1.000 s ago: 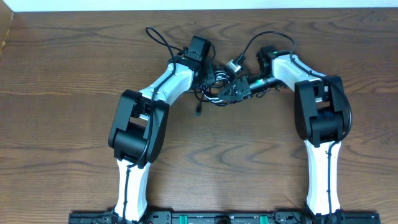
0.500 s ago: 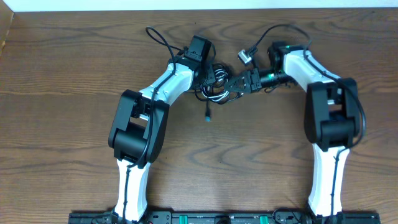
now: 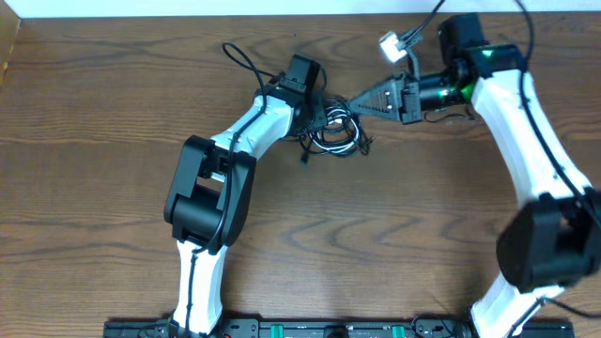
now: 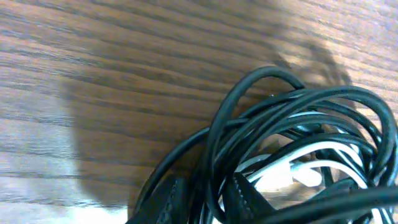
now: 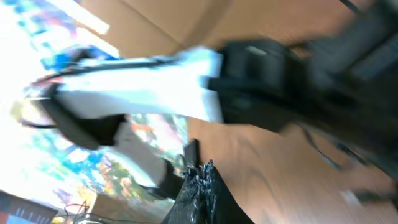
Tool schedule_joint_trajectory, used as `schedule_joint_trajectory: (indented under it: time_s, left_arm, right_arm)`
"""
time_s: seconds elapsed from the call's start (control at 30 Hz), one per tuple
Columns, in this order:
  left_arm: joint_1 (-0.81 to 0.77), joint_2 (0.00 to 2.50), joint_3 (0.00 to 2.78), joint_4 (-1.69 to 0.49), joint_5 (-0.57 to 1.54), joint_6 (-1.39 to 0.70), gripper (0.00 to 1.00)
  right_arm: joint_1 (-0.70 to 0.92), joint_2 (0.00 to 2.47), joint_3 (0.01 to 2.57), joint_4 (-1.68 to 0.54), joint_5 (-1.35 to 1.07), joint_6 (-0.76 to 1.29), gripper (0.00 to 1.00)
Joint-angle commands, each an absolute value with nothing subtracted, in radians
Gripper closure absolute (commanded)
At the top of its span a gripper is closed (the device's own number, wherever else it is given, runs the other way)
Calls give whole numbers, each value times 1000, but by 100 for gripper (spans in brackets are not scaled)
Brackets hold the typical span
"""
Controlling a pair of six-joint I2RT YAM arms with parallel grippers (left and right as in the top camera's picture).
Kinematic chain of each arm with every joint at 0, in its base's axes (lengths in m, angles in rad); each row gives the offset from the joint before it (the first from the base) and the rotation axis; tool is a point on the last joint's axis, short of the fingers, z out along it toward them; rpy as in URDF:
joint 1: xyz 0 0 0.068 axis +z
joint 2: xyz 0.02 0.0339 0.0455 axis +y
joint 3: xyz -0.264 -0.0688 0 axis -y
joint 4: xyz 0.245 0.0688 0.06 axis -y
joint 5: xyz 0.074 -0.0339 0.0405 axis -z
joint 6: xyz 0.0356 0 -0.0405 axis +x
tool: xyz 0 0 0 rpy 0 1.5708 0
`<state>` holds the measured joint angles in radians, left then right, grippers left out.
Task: Untangle cables
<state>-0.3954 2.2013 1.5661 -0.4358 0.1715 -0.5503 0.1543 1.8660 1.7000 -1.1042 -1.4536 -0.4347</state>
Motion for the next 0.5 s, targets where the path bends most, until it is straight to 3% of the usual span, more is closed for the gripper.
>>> schedule_joint_trajectory:
  time_s: [0.0, 0.13, 0.17, 0.2, 0.27, 0.33, 0.47]
  left_arm:
    - [-386, 2243, 1542, -451, 118, -554, 73]
    - [-384, 2221, 1544, -469, 145, -550, 72]
    - [-381, 2194, 1545, -470, 159, -535, 63]
    - [-381, 2169, 1545, -470, 160, -519, 60]
    - [-380, 2128, 1545, -471, 160, -491, 50]
    - [-380, 2086, 1545, -493, 160, -485, 40]
    - [-380, 2046, 1545, -566, 160, -482, 39]
  right_arm:
    - [151, 1836, 1708, -1088, -1510, -436, 99]
    - [151, 1835, 1708, -1073, -1314, -333, 99]
    - [151, 1835, 1708, -1063, -1232, -311, 99]
    - [151, 1835, 1708, -1051, -1183, -292, 99]
    - [151, 1835, 1708, -1025, -1060, -230, 92]
    - [154, 1835, 1707, -1017, -908, -168, 74]
    - [172, 1835, 1705, -1041, -680, -120, 54]
